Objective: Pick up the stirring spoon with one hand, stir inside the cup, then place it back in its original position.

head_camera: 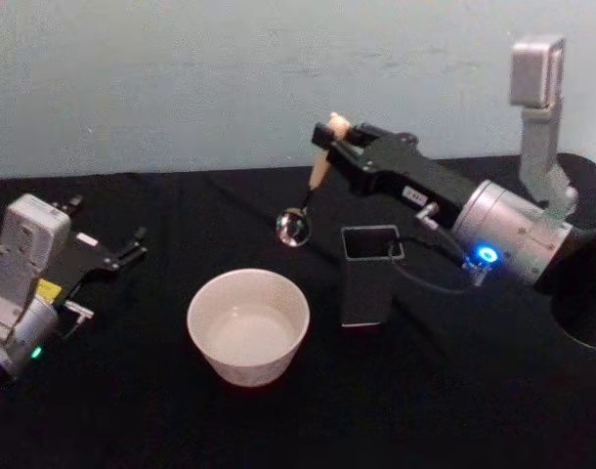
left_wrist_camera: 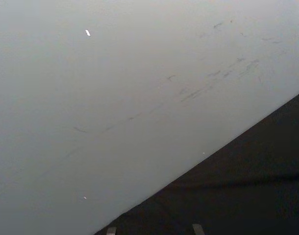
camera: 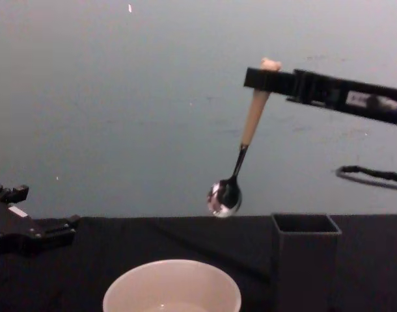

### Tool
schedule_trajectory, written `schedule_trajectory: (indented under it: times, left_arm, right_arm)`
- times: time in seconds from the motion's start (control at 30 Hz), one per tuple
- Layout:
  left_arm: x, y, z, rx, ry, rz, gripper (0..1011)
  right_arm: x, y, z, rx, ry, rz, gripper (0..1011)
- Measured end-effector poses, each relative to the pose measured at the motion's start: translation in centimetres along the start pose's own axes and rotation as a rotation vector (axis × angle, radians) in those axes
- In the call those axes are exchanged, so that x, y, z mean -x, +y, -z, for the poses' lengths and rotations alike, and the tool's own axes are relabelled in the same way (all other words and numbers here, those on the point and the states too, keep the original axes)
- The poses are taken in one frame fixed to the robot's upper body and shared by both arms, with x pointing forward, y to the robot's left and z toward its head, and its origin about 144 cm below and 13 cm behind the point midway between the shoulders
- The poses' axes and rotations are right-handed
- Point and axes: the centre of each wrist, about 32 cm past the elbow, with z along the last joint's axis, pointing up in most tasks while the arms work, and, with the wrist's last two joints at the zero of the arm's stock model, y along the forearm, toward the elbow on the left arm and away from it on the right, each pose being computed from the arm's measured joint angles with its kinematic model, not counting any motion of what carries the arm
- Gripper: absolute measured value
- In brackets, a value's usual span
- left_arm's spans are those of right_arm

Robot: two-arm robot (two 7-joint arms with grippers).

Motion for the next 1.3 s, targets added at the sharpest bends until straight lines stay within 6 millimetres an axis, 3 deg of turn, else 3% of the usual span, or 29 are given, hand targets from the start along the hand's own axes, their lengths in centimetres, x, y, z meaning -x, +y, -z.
schedule_trajectory:
  times: [0.47, 0.93, 1.3]
  left_arm:
    - [0.0, 0.0, 0.0, 0.000, 0.000, 0.000, 1002]
    - [0.0, 0.0, 0.0, 0.000, 0.000, 0.000, 1001]
    - [0.0, 0.0, 0.0, 0.000, 0.000, 0.000, 1001]
  right_arm:
    - [-1.0, -3.2, -1.6, -0.050, -0.017, 0.047, 214]
    - [-2.1, -5.6, -1.4, -0.037, -0.073, 0.072, 215]
    - [-2.4, -6.3, -0.7, 0.000, -0.107, 0.067, 215]
